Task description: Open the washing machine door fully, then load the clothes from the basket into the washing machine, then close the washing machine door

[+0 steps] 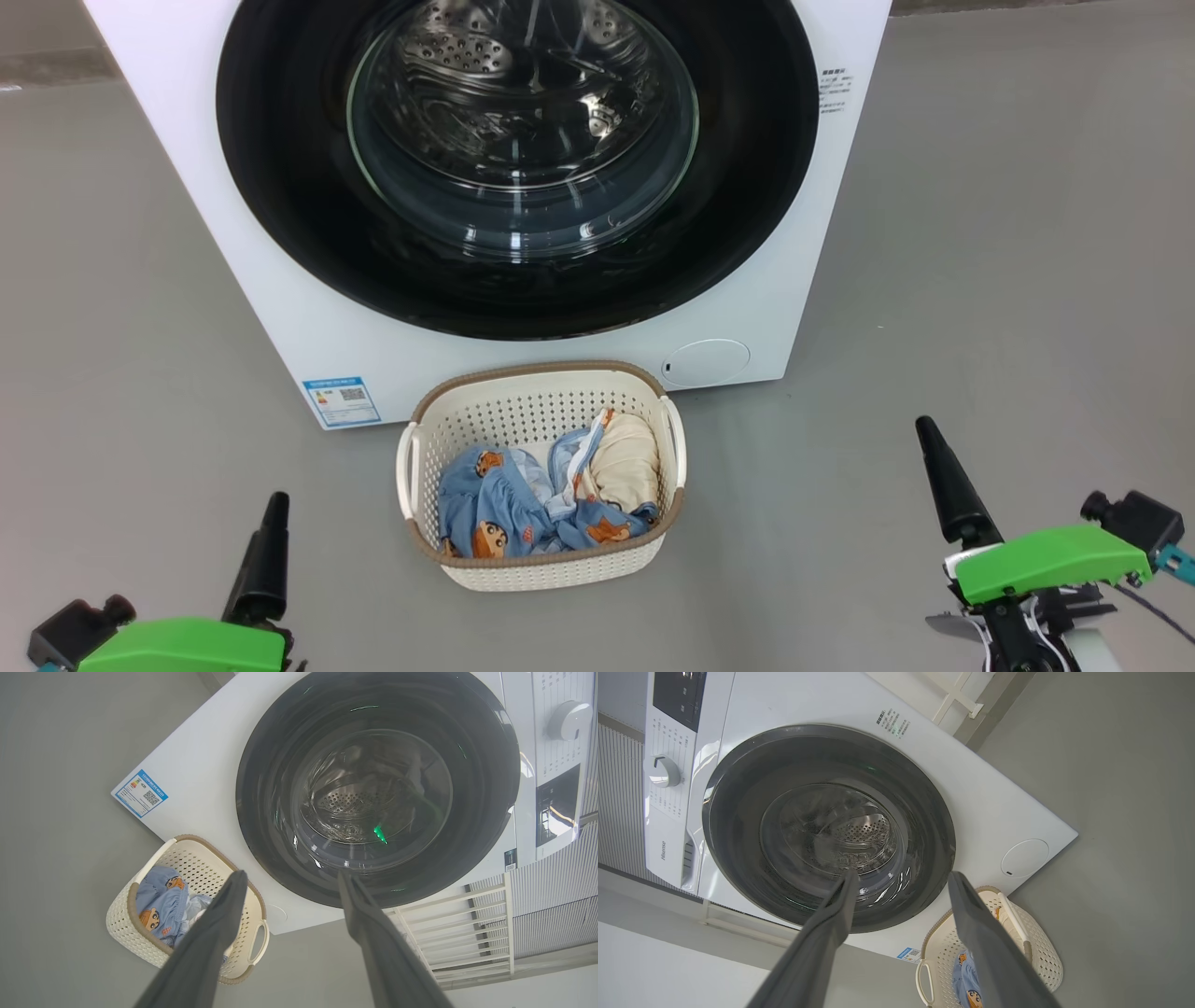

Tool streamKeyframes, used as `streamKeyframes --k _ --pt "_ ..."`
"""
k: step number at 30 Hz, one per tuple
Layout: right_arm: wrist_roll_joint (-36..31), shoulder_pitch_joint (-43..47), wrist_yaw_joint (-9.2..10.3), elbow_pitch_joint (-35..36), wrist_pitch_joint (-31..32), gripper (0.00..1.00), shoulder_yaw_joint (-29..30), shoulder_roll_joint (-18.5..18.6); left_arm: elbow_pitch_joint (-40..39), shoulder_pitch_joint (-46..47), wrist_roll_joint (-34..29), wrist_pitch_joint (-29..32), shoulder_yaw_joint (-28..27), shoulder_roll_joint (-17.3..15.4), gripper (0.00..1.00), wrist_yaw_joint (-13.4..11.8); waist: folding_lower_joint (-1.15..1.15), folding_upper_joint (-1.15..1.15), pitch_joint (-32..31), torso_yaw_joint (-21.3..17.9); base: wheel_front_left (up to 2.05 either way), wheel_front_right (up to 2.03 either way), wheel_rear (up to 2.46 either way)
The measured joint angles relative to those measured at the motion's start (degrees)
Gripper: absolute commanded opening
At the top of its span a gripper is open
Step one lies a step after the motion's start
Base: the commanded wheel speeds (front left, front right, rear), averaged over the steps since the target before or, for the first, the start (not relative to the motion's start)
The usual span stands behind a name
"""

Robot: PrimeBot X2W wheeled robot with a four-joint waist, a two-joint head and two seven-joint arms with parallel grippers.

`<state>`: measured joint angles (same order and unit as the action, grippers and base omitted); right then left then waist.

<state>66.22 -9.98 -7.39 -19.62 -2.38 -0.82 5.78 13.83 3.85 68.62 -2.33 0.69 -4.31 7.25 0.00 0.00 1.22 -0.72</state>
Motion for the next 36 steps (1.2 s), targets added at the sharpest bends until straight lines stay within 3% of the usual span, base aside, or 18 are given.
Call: streamKeyframes --k 23,36 --pt "-20.25 -2.09 0.0 -2.16 -3.59 1.0 -2.53 1.58 0.04 0.02 -19.18 -3.63 0.34 -0.93 1.0 0.07 0.0 0.0 -0.55 -0.44 0.0 0.0 0.0" --pt "-31.58 -3.83 -0.01 -3.63 -5.67 1.0 -2.68 1.81 0.03 -0.01 -33.15 -5.7 0.43 -1.68 1.0 0.07 0.0 0.0 -0.56 -1.11 0.0 0.0 0.0"
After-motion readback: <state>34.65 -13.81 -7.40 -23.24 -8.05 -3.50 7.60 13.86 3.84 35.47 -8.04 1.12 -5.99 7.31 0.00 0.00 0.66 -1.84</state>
